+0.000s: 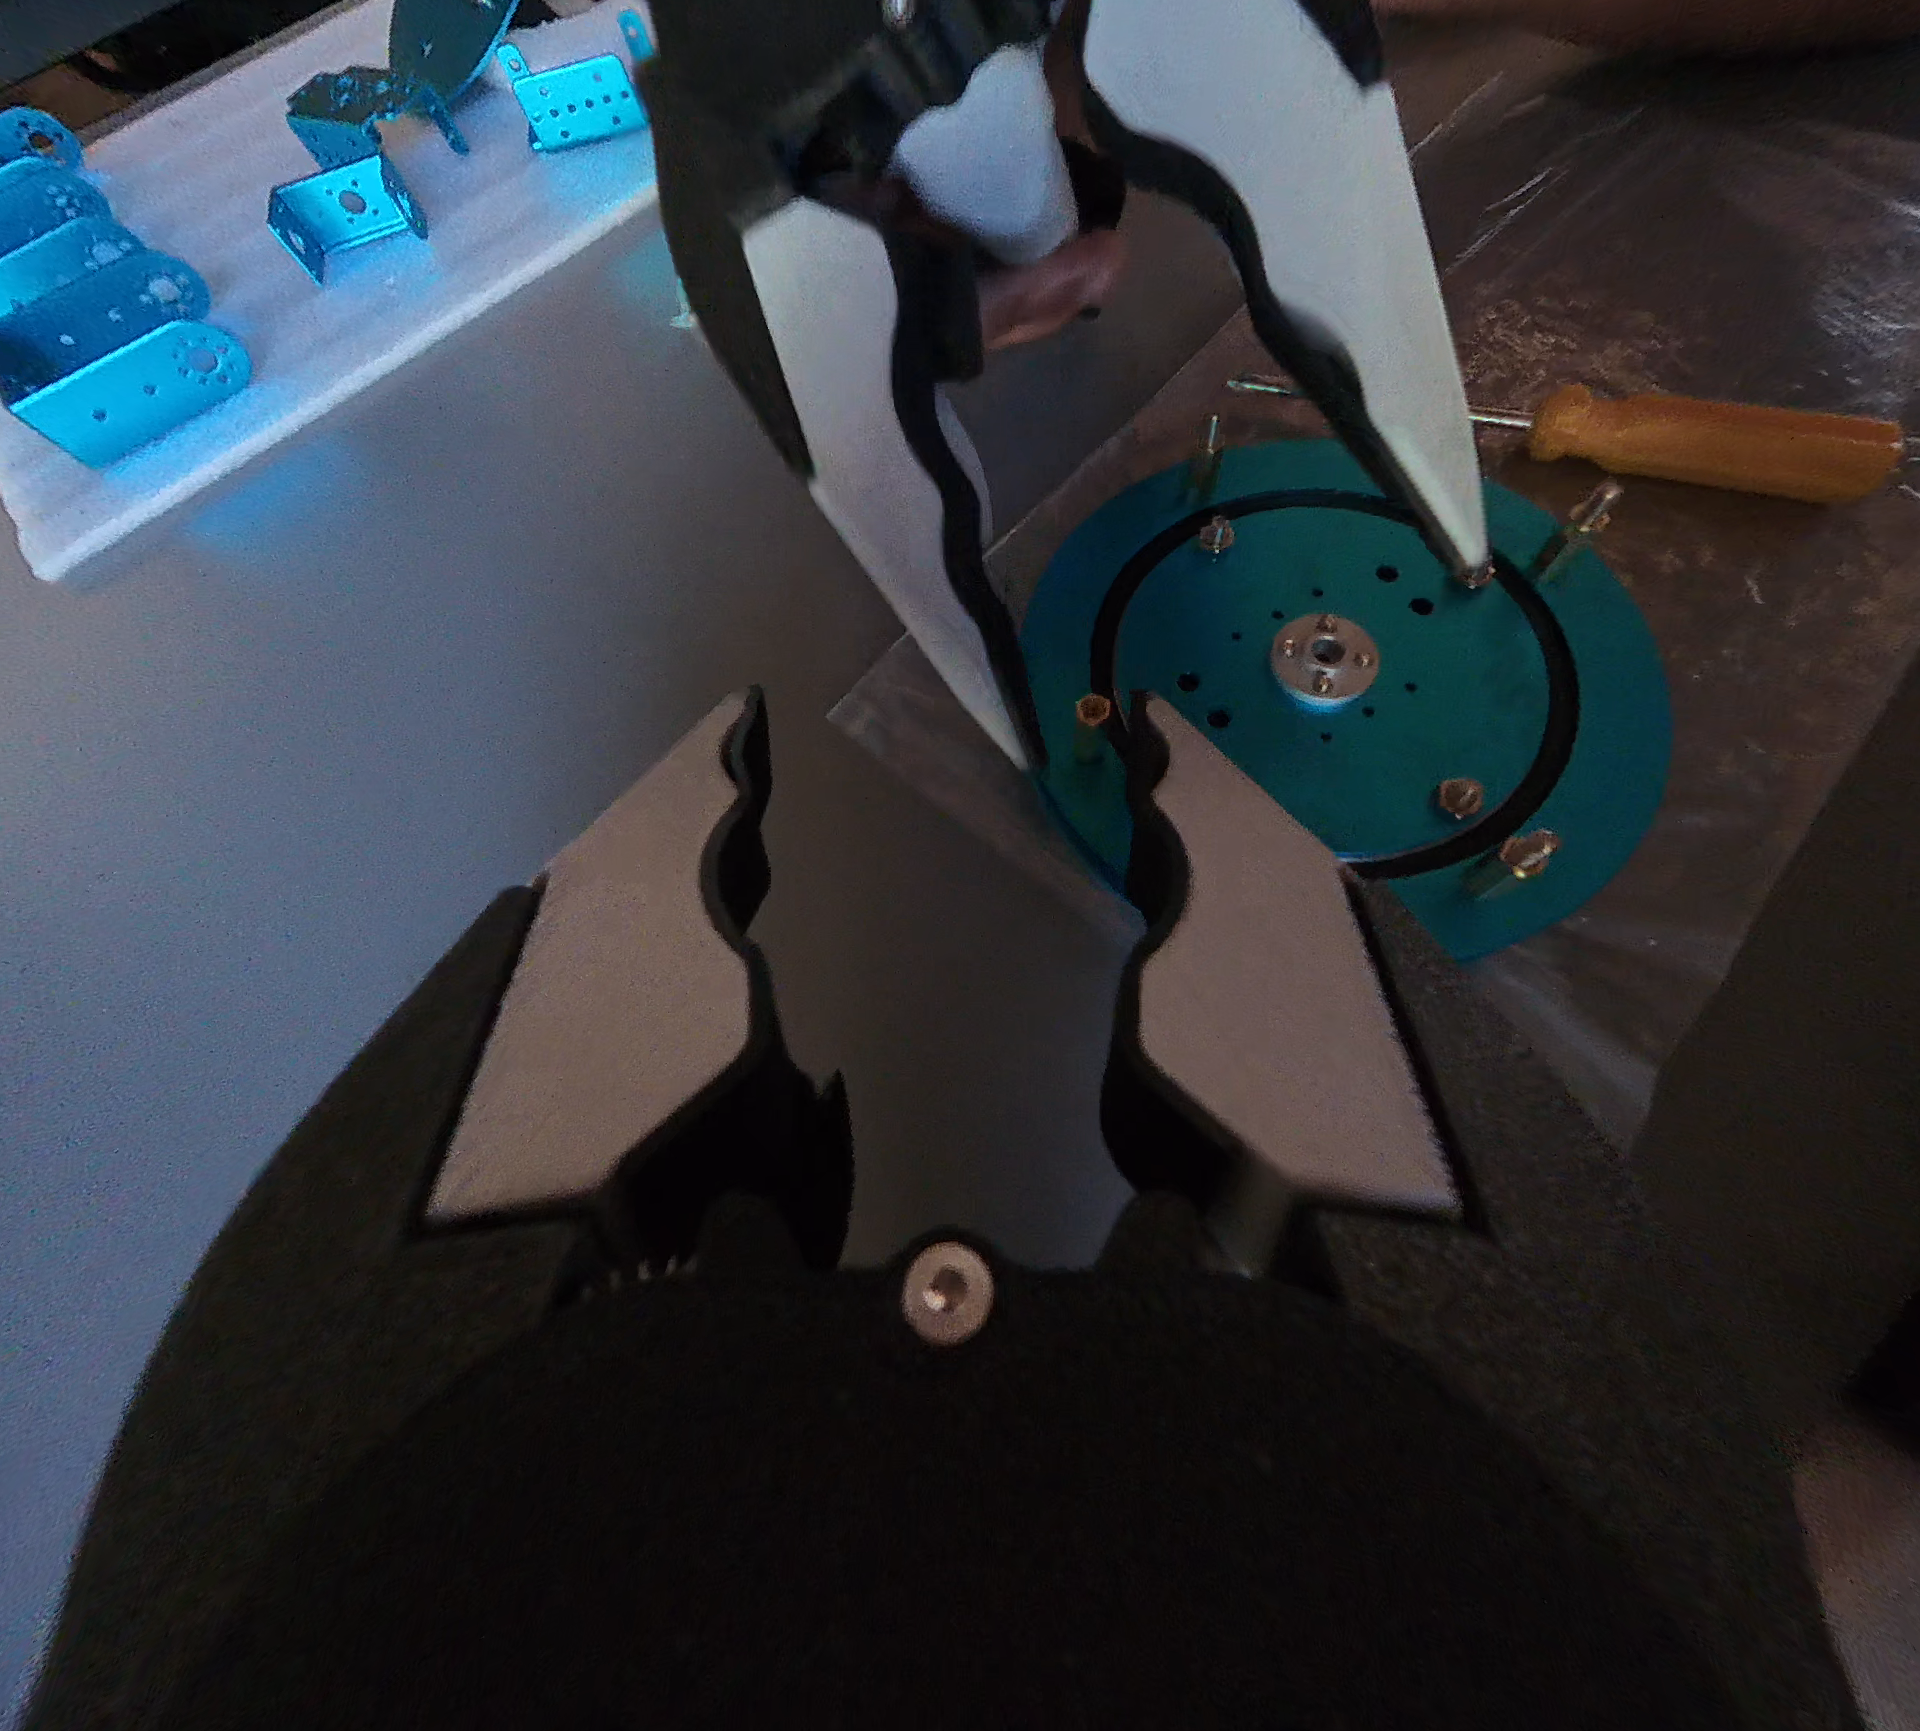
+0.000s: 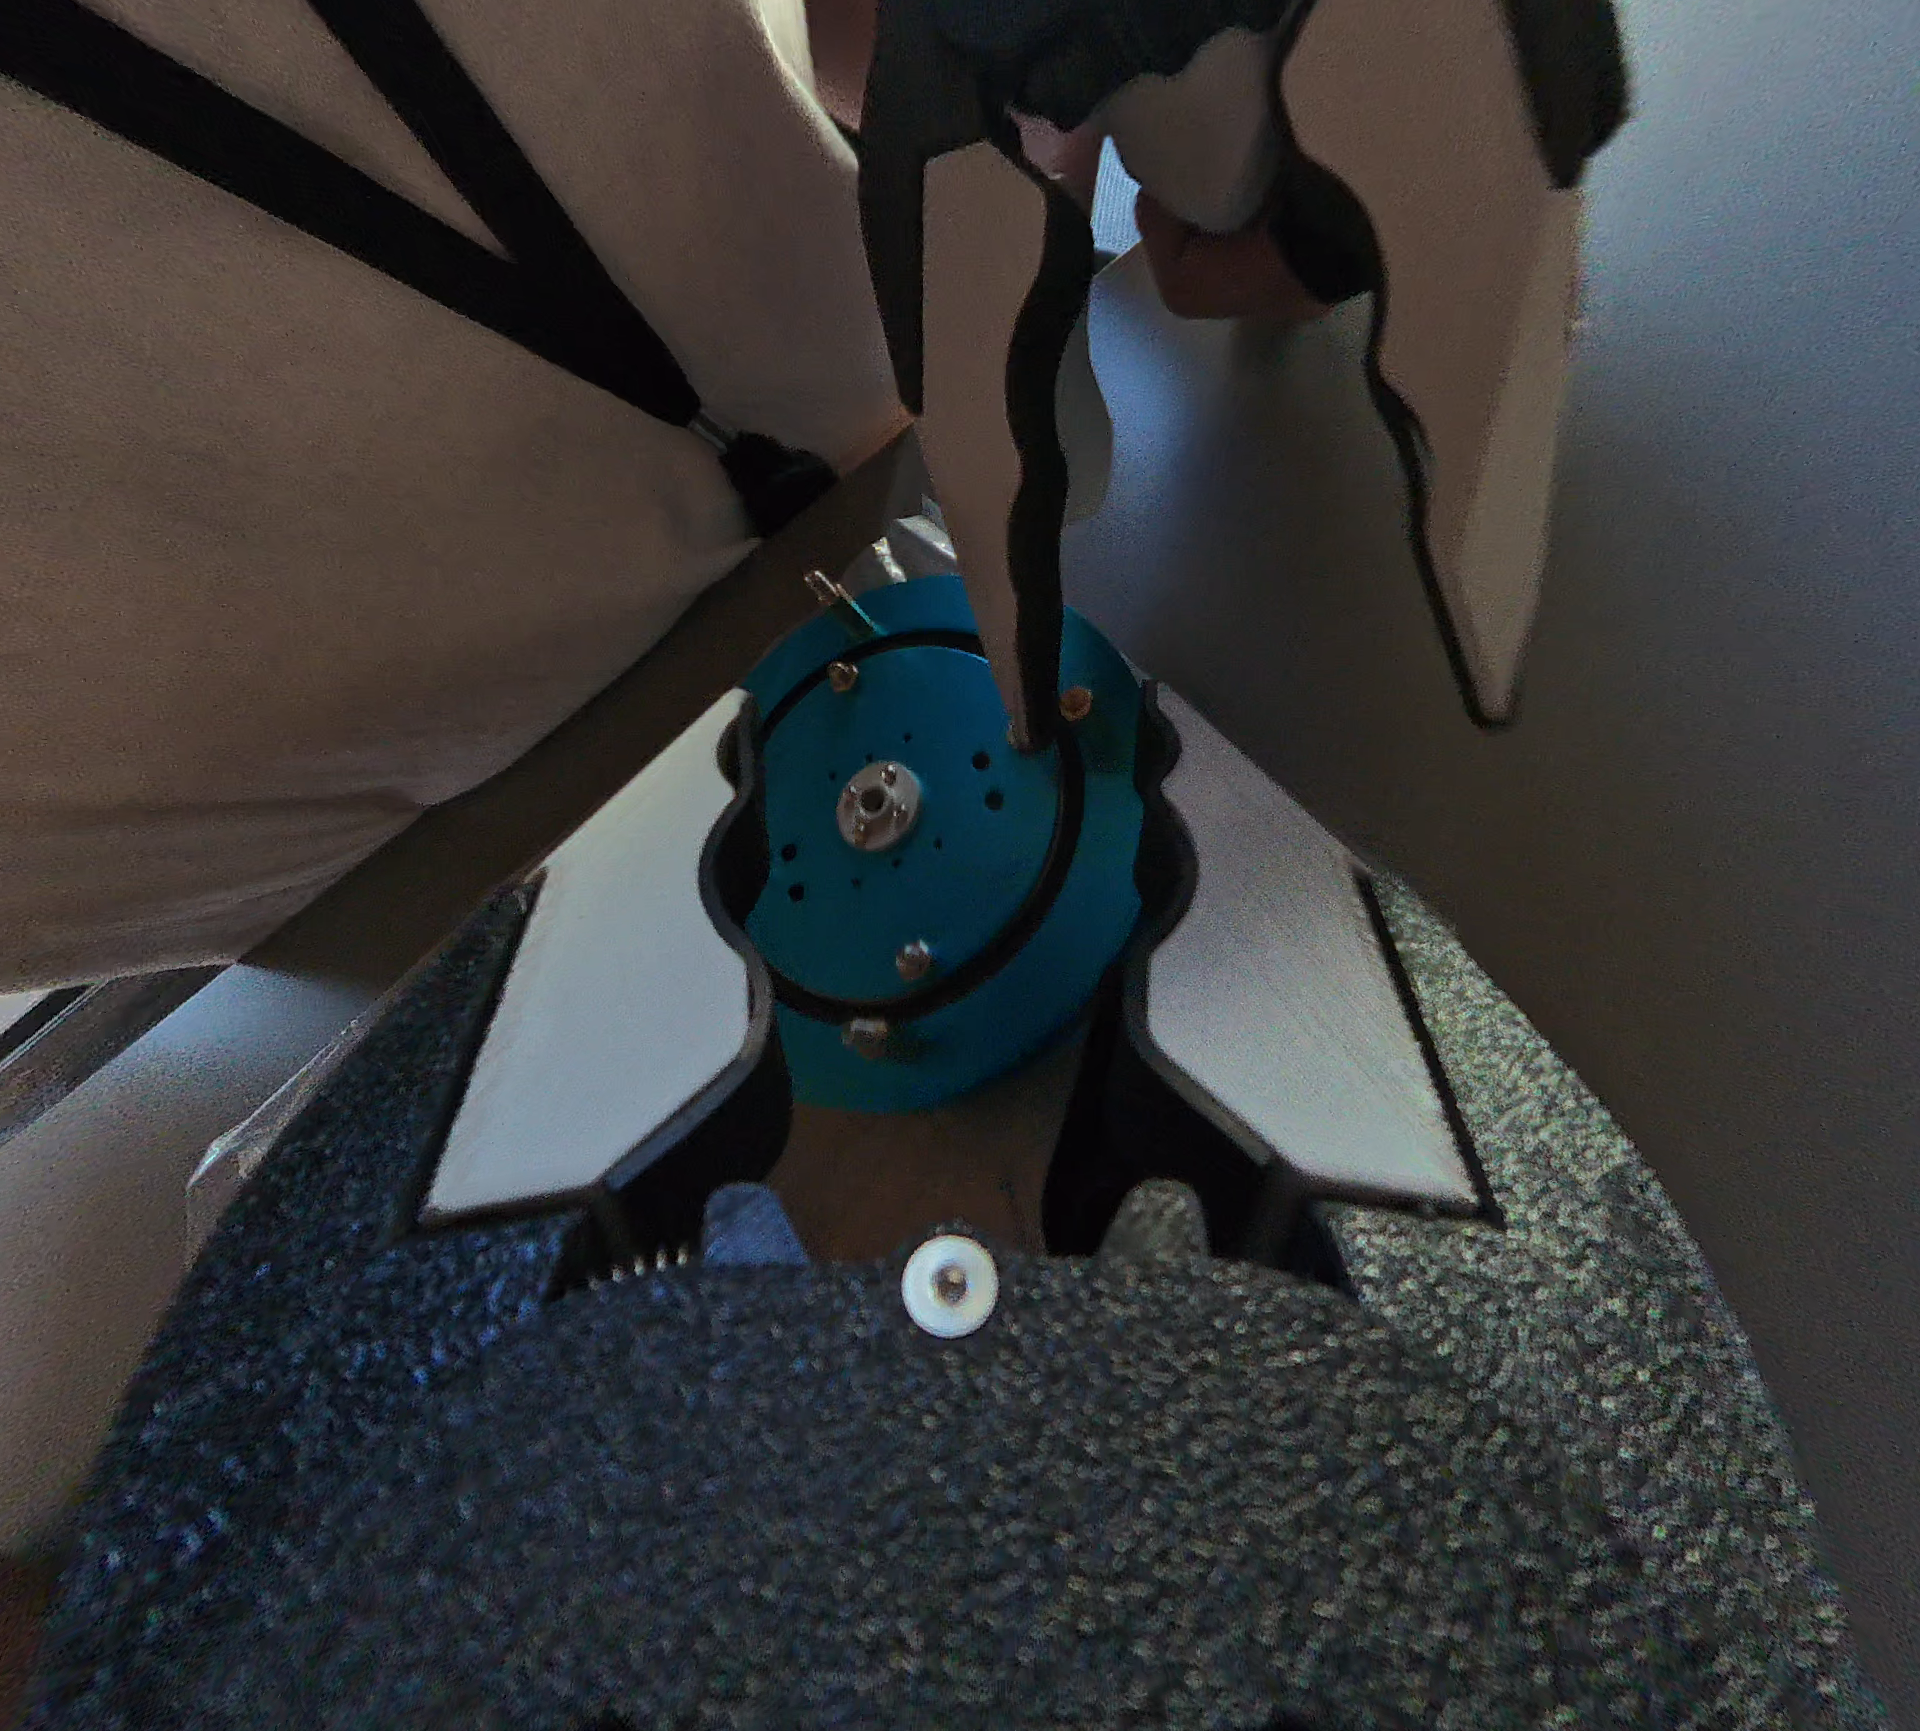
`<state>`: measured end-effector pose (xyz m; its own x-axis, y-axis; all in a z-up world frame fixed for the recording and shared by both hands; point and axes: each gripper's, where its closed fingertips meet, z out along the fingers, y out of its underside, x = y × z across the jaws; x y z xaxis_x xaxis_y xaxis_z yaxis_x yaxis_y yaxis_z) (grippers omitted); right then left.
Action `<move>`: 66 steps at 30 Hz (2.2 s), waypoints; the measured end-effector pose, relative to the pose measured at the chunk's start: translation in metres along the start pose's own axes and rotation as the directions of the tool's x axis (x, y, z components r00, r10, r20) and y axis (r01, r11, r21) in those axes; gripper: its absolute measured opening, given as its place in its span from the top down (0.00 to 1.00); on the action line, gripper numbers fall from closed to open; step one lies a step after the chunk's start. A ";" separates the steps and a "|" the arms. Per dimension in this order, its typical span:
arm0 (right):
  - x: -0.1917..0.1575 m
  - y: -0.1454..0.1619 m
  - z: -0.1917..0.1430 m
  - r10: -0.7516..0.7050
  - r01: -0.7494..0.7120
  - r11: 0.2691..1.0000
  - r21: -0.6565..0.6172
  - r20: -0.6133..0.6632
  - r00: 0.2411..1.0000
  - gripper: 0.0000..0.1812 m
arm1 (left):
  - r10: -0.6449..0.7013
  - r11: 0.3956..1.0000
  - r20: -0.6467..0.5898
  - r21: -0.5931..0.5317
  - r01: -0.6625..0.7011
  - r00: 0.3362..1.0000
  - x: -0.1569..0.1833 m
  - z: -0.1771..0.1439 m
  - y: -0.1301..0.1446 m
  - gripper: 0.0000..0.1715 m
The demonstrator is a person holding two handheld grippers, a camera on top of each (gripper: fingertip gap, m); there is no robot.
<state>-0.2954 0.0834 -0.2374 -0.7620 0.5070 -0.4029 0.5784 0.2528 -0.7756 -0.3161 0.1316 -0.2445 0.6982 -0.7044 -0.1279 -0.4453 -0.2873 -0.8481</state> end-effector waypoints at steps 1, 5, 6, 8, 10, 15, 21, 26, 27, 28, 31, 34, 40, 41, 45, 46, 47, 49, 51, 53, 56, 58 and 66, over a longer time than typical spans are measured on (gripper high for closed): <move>-0.002 0.000 0.006 0.007 -0.007 1.000 -0.020 0.025 1.000 0.61 | 0.007 1.000 0.002 0.001 -0.007 1.000 -0.001 0.002 -0.001 0.60; -0.005 0.003 0.004 0.036 -0.035 0.999 -0.026 0.033 0.999 0.61 | -0.005 1.000 -0.006 -0.002 0.005 1.000 -0.004 -0.001 0.002 0.59; -0.004 0.006 -0.002 0.047 -0.046 0.999 -0.026 0.020 0.999 0.62 | -0.012 1.000 -0.003 -0.007 0.012 1.000 -0.006 -0.004 0.005 0.58; -0.003 0.011 -0.011 0.069 -0.069 0.997 -0.019 0.005 0.998 0.64 | -0.009 1.000 0.042 -0.027 0.010 0.999 -0.016 -0.010 0.013 0.62; 0.000 0.006 -0.016 0.059 -0.059 0.998 0.021 -0.015 0.998 0.64 | -0.016 1.000 0.030 -0.015 0.016 0.999 -0.016 -0.013 0.011 0.62; -0.003 0.001 0.007 0.031 -0.030 0.999 -0.014 0.038 0.999 0.63 | 0.008 0.999 -0.046 0.037 -0.006 0.999 0.003 -0.001 -0.008 0.59; -0.005 0.010 -0.008 0.072 -0.072 0.997 -0.006 0.021 0.997 0.65 | -0.002 1.000 -0.009 -0.015 0.002 1.000 -0.009 -0.003 0.006 0.59; -0.002 0.002 -0.011 0.040 -0.039 0.999 0.018 -0.008 0.999 0.63 | -0.018 1.000 -0.030 0.011 0.019 0.999 -0.004 -0.012 0.003 0.60; -0.003 0.001 -0.006 0.035 -0.035 0.999 0.004 0.006 0.999 0.63 | 0.004 1.000 -0.039 0.018 -0.003 0.999 0.001 -0.009 -0.002 0.59; -0.004 -0.001 -0.002 0.031 -0.031 1.000 -0.002 0.020 0.999 0.63 | 0.022 1.000 -0.042 0.023 -0.021 0.999 0.004 -0.004 -0.006 0.59; -0.008 0.000 0.007 0.038 -0.038 0.999 -0.013 0.043 0.998 0.62 | 0.036 0.999 -0.027 0.004 -0.036 0.999 0.002 0.009 -0.006 0.60; -0.007 0.006 -0.005 0.058 -0.058 0.998 -0.009 0.003 0.998 0.62 | 0.035 0.999 -0.013 -0.025 -0.035 0.999 -0.004 0.004 0.002 0.59; -0.008 0.001 -0.013 0.029 -0.029 0.999 0.016 -0.018 0.999 0.63 | 0.035 0.999 -0.025 -0.017 -0.036 0.999 0.005 -0.005 -0.003 0.59; -0.008 0.000 -0.007 0.026 -0.026 1.000 0.005 -0.007 1.000 0.63 | 0.043 0.999 -0.030 -0.006 -0.043 0.999 0.007 -0.002 -0.008 0.59; -0.010 0.000 0.004 0.039 -0.039 0.999 0.009 0.026 0.999 0.61 | 0.066 0.997 -0.004 -0.025 -0.066 0.998 0.003 0.009 -0.009 0.59; -0.011 0.002 0.002 0.047 -0.047 0.999 0.005 0.026 0.999 0.62 | 0.062 0.998 -0.010 -0.026 -0.063 0.998 0.004 0.009 -0.007 0.59; -0.012 0.007 -0.002 0.050 -0.050 0.999 -0.013 0.023 0.998 0.65 | 0.052 0.998 -0.015 -0.034 -0.052 0.999 0.004 0.006 -0.004 0.60; -0.011 0.009 -0.011 0.051 -0.051 0.999 -0.005 -0.003 0.999 0.66 | 0.055 0.997 0.009 -0.055 -0.054 0.998 0.001 -0.002 0.003 0.59; -0.008 0.004 -0.014 0.041 -0.041 0.999 0.021 -0.019 0.999 0.63 | 0.030 0.999 0.007 -0.037 -0.029 1.000 0.002 -0.009 0.001 0.59; -0.007 0.001 -0.006 0.014 -0.014 1.000 0.012 -0.018 1.000 0.61 | 0.032 0.999 0.009 -0.026 -0.032 0.999 0.004 -0.010 -0.004 0.59; -0.008 -0.003 0.010 0.004 -0.004 1.000 -0.003 0.031 1.000 0.62 | 0.061 0.997 0.019 -0.042 -0.060 0.998 0.005 -0.001 -0.002 0.59; -0.010 -0.001 0.013 0.025 -0.025 1.000 -0.012 0.047 0.999 0.62 | 0.057 0.997 0.021 -0.052 -0.056 0.998 0.002 0.002 0.001 0.59; -0.002 0.002 -0.010 0.028 -0.028 0.999 0.016 -0.031 0.999 0.63 | 0.029 0.999 0.026 -0.041 -0.028 0.999 0.000 -0.011 0.004 0.61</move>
<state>-0.2901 0.0917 -0.2332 -0.7360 0.5389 -0.4098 0.5945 0.2249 -0.7720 -0.3239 0.1229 -0.2422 0.6994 -0.6952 -0.1660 -0.4875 -0.2941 -0.8221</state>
